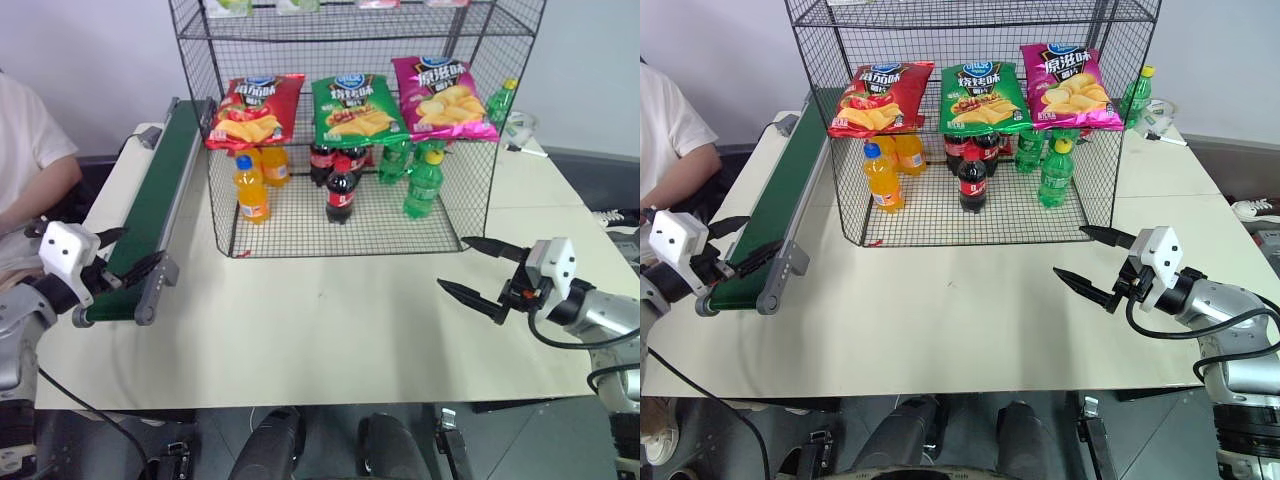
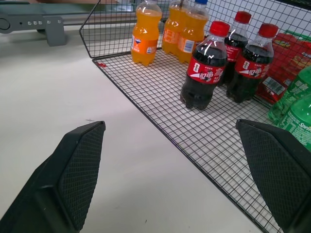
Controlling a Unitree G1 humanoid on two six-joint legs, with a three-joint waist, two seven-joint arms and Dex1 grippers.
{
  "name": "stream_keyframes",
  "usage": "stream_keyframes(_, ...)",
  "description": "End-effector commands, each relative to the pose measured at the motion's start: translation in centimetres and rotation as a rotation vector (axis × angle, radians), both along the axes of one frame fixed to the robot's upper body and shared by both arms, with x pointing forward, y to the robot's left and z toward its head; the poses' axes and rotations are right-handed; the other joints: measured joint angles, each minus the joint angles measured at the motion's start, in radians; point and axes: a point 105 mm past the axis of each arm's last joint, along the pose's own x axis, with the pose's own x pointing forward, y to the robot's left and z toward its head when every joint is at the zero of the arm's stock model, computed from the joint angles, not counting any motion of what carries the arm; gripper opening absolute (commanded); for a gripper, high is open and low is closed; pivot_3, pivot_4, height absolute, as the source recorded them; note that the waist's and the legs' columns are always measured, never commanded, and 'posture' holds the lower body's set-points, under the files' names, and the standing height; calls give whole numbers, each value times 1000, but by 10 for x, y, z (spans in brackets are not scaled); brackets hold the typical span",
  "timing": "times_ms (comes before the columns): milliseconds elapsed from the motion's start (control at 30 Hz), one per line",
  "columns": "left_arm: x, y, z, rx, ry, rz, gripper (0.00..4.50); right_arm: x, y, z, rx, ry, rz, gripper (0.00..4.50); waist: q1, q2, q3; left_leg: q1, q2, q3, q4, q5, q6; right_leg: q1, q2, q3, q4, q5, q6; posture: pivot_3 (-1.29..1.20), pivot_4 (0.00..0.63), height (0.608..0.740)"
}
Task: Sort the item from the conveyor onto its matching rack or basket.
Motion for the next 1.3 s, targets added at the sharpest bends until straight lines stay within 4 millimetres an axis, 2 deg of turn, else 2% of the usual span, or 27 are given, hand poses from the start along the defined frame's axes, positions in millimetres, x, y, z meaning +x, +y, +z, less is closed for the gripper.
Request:
stream_keyframes(33, 4, 2, 8, 18, -38, -3, 3963, 3, -1, 10, -3, -55, -9, 4500, 0, 0, 0, 0, 0, 0, 0, 0, 0, 0, 0, 0, 0, 0, 0, 0, 150, 740)
stream_keyframes(433, 3, 4, 5, 8, -21, -45, 3963, 4, -1, 10, -6, -68, -12, 4500, -1, 0, 0, 0, 0, 0, -1, 0, 0, 0, 0, 0, -1, 0, 0, 0, 150, 740)
stream_keyframes(733, 1, 5, -5, -24, 23, -38, 3963, 5, 1, 7, -20, -67, -2, 4500, -1, 0, 0, 0, 0, 0, -1, 0, 0, 0, 0, 0, -1, 0, 0, 0, 150, 740)
stream_keyframes(900, 2, 5, -2, 42, -30, -32, 3963, 5, 3, 5, -27, -65, 7, 4500, -1, 0, 0, 0, 0, 0, -1, 0, 0, 0, 0, 0, -1, 0, 0, 0, 150, 740)
stream_keyframes(1300, 4, 3, 0, 0, -58, -17, 3963, 10, 3, 10, -25, -73, 13, 4500, -1, 0, 0, 0, 0, 0, -1, 0, 0, 0, 0, 0, -1, 0, 0, 0, 150, 740)
